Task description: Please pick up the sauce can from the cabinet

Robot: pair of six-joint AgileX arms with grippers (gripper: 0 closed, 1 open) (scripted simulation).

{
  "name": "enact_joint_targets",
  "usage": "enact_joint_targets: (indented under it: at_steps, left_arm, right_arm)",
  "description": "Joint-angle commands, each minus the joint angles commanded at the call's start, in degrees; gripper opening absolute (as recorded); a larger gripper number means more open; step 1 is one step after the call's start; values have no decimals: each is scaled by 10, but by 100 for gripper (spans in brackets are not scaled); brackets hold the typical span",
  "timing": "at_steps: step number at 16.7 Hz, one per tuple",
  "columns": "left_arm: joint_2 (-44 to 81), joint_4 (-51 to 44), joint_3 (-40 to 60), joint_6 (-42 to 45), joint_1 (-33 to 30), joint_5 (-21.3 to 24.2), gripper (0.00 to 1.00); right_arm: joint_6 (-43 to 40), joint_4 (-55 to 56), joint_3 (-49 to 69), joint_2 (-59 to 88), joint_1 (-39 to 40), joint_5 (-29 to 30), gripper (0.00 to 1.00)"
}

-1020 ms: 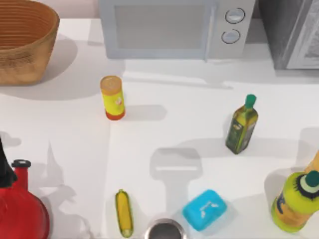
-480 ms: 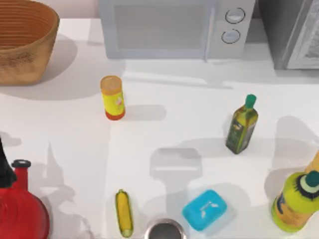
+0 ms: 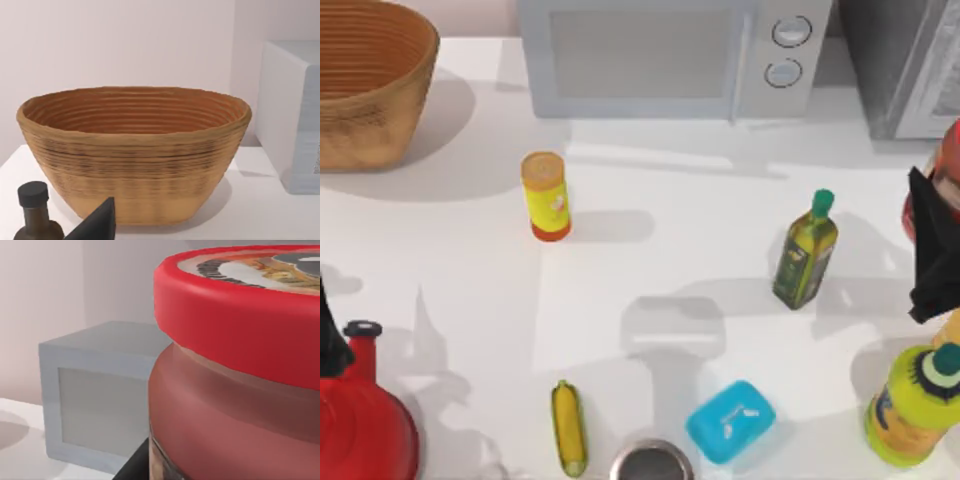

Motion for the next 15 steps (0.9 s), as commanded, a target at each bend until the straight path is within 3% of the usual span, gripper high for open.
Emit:
enact_joint_targets:
  at_steps: [15]
  left_arm:
    - [0, 0, 0, 0, 0, 0, 100]
  right_arm:
    - [12, 299, 93, 427, 182, 47, 0]
